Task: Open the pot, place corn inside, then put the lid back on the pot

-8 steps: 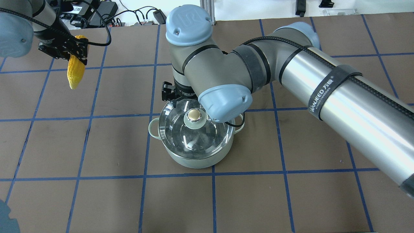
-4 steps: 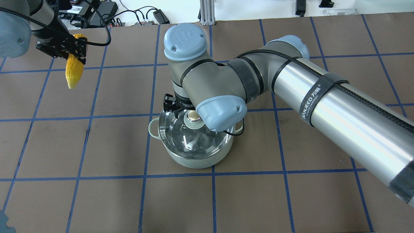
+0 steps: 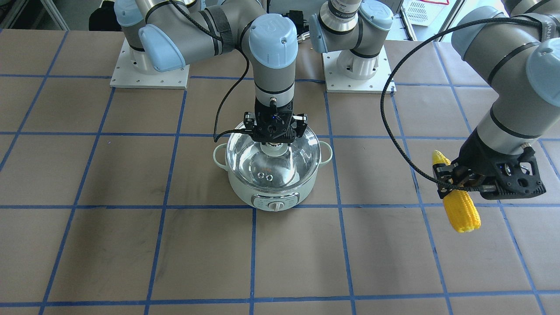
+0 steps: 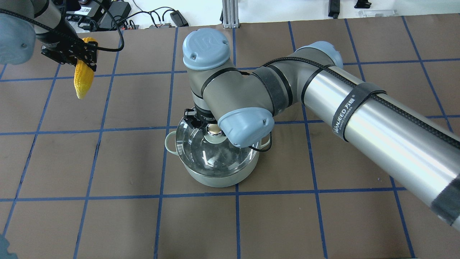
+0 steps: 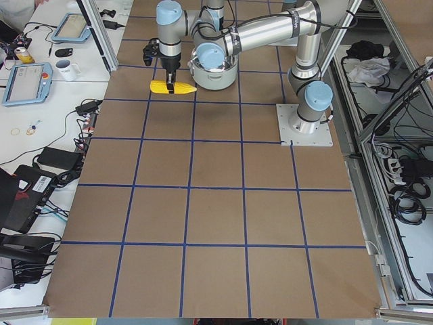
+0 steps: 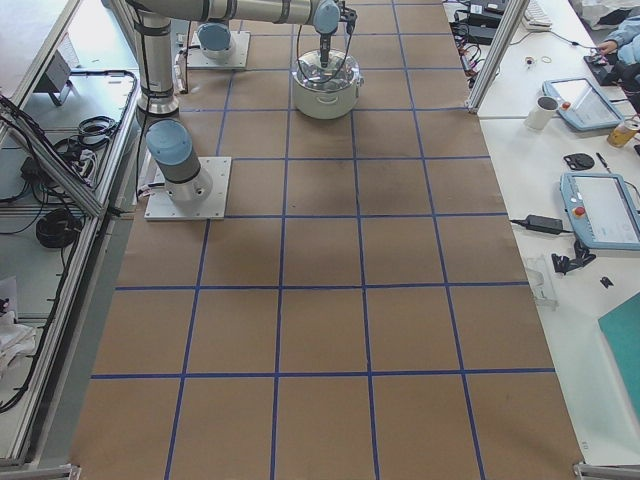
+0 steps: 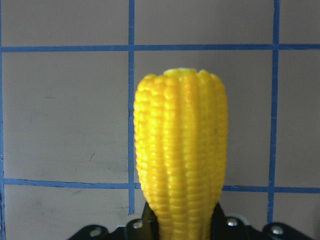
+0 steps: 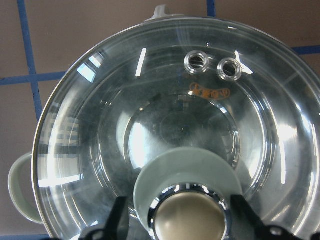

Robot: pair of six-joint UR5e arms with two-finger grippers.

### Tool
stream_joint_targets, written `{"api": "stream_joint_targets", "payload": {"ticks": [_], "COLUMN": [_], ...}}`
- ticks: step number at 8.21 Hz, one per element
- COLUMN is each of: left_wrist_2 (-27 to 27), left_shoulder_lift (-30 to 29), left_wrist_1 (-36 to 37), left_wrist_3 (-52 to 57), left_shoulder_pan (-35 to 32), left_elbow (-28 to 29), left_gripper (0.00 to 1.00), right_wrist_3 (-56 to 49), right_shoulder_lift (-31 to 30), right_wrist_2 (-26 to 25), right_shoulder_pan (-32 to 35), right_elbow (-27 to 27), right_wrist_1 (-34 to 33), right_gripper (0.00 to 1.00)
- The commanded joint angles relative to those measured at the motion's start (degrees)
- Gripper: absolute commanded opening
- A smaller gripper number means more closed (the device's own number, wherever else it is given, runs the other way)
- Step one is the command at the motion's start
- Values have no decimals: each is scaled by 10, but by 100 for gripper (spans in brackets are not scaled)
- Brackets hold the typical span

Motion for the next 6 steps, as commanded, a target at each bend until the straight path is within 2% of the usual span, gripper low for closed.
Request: {"api": "stream_joint_targets", "payload": {"ticks": [1,2,4,6], "left_wrist_2": [1,1,-1,-6], "left_shoulder_lift": [2,5,11,17], "left_wrist_1": [-1,-2,-5,-6], "left_wrist_3": [-6,-10,-35,-126], "left_shoulder_pan": [-3,-5,-24,-99], "left_elbow": [0,0,-1,-6], "left_gripper": [0,0,0,0], "right_wrist_3": [-43,-47,-53,-131], "right_shoulder_lift": [-4,-6,-14,-49], "right_wrist_2": [-6,-27,-29,-26], "right_shoulder_pan": [-1,-3,-24,-75], "right_elbow": [-10,-20,-55,-77], "right_wrist_1": [-2,0,32,94], "right_gripper": [10,6,6,5]}}
